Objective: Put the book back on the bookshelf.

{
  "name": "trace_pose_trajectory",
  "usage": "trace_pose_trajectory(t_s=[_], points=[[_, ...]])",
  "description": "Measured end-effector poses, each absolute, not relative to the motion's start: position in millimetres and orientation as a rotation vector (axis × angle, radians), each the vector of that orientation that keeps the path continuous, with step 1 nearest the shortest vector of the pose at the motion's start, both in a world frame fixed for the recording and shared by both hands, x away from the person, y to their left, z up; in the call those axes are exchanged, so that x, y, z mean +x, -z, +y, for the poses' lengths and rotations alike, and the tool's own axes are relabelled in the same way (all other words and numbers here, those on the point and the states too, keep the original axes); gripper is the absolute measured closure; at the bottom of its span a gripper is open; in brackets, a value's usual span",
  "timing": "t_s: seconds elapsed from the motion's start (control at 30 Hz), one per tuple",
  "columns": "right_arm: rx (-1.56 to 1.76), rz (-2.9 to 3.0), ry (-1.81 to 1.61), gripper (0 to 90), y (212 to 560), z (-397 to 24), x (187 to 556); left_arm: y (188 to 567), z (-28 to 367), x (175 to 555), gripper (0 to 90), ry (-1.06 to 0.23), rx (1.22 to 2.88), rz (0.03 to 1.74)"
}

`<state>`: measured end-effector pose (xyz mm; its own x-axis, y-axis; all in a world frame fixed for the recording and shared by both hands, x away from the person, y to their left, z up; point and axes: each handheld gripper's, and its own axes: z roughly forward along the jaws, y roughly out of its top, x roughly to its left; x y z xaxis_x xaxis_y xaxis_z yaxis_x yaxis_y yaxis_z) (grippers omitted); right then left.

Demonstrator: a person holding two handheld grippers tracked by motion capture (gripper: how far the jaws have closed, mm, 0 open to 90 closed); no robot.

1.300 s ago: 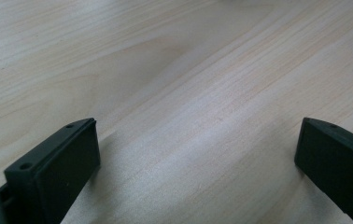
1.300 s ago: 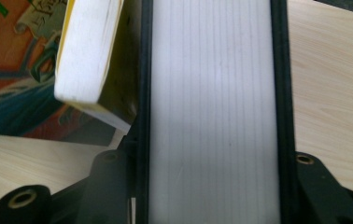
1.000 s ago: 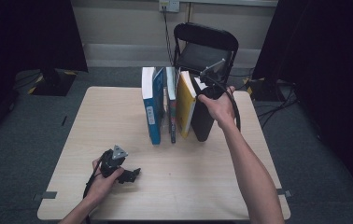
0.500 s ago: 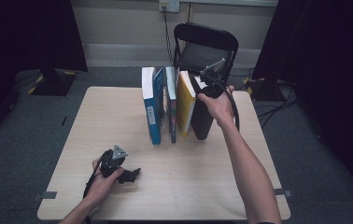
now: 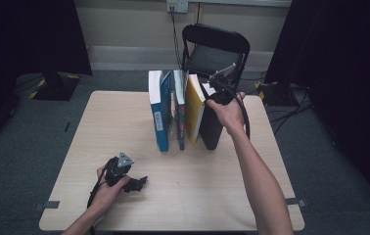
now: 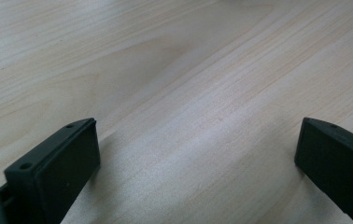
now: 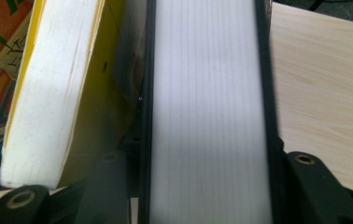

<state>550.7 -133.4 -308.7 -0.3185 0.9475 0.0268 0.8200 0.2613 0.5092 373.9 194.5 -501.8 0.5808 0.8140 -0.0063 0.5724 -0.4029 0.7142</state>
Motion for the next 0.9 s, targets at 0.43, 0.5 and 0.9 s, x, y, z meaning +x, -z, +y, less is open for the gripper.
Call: trace_pose_trajectory(t_s=[0.43, 0.5, 0.9], points=[[1.557, 2.240, -0.739, 48.8, 314.3, -140.1, 525.2, 501.8, 194.6, 373.9, 0.0, -0.455, 2.130, 1.096], [1.547, 2.245, -0.743, 48.6, 316.4, -141.5, 521.8, 501.8, 194.6, 373.9, 0.0, -0.455, 2.130, 1.096], [1.495, 2.224, -0.723, 50.8, 337.4, -147.5, 500.4, 501.7, 194.7, 373.9, 0.0, -0.457, 2.133, 1.095]])
